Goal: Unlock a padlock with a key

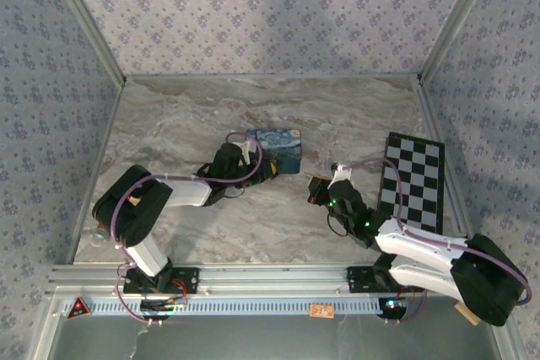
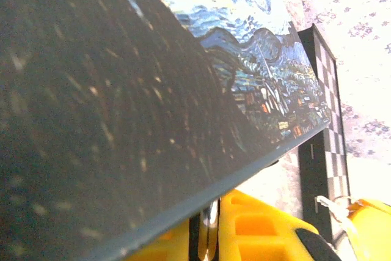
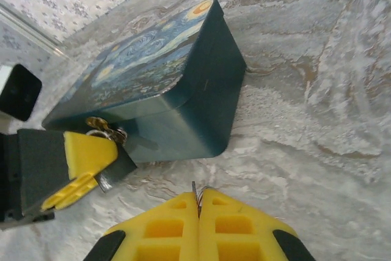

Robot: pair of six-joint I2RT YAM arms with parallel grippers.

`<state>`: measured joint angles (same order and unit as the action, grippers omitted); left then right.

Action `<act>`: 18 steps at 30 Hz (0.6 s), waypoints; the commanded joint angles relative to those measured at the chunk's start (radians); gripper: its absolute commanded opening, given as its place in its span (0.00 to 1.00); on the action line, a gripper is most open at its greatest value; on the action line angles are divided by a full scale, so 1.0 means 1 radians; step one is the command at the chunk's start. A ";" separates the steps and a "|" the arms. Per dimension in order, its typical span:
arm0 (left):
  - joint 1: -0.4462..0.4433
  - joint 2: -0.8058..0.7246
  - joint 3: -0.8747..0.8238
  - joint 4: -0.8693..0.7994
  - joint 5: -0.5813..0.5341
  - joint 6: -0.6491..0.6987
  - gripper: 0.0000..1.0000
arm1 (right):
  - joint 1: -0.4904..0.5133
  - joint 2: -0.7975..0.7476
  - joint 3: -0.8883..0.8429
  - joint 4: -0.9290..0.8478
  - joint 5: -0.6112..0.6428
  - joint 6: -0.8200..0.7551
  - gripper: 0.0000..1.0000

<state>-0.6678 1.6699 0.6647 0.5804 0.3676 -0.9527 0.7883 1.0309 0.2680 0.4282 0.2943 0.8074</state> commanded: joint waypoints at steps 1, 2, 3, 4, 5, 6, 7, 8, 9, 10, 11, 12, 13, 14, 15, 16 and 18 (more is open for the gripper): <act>-0.001 -0.003 0.032 0.107 0.076 -0.127 0.03 | 0.003 0.055 0.015 0.104 -0.058 0.167 0.00; -0.001 0.002 0.032 0.126 0.078 -0.156 0.03 | 0.002 0.077 0.013 0.133 -0.077 0.179 0.00; -0.001 0.008 0.031 0.147 0.079 -0.189 0.03 | -0.002 0.097 0.011 0.160 -0.094 0.203 0.00; -0.001 0.012 0.030 0.165 0.080 -0.212 0.03 | -0.007 0.118 0.010 0.183 -0.112 0.223 0.00; -0.001 0.017 0.034 0.183 0.084 -0.242 0.03 | -0.015 0.141 0.011 0.207 -0.135 0.244 0.00; -0.001 0.021 0.037 0.201 0.089 -0.262 0.03 | -0.019 0.165 0.012 0.238 -0.151 0.264 0.00; -0.003 0.023 0.037 0.223 0.089 -0.286 0.03 | -0.020 0.185 0.011 0.274 -0.161 0.278 0.00; -0.005 0.025 0.035 0.246 0.082 -0.309 0.03 | -0.020 0.204 0.007 0.311 -0.162 0.299 0.00; -0.007 0.024 0.035 0.254 0.076 -0.325 0.03 | -0.020 0.224 0.001 0.352 -0.161 0.315 0.00; -0.009 0.022 0.035 0.254 0.070 -0.334 0.03 | -0.020 0.237 -0.002 0.378 -0.161 0.325 0.00; -0.010 0.019 0.032 0.254 0.063 -0.345 0.02 | -0.020 0.245 -0.002 0.397 -0.156 0.334 0.00; -0.012 0.018 0.027 0.257 0.053 -0.356 0.02 | -0.020 0.252 -0.001 0.404 -0.152 0.341 0.00; -0.012 0.015 0.021 0.265 0.044 -0.366 0.02 | -0.020 0.255 0.000 0.413 -0.152 0.342 0.00; -0.013 0.016 0.014 0.278 0.035 -0.379 0.02 | -0.019 0.256 0.000 0.424 -0.147 0.345 0.00; -0.014 0.017 0.009 0.289 0.029 -0.392 0.02 | -0.017 0.256 -0.003 0.433 -0.146 0.353 0.00; -0.015 0.019 0.005 0.297 0.023 -0.402 0.02 | -0.020 0.256 -0.004 0.442 -0.143 0.362 0.00; -0.018 0.026 0.000 0.315 0.013 -0.423 0.02 | -0.020 0.256 -0.010 0.465 -0.141 0.372 0.00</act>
<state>-0.6727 1.6924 0.6643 0.7738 0.3908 -1.3140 0.7719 1.2812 0.2668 0.8143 0.1478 1.1347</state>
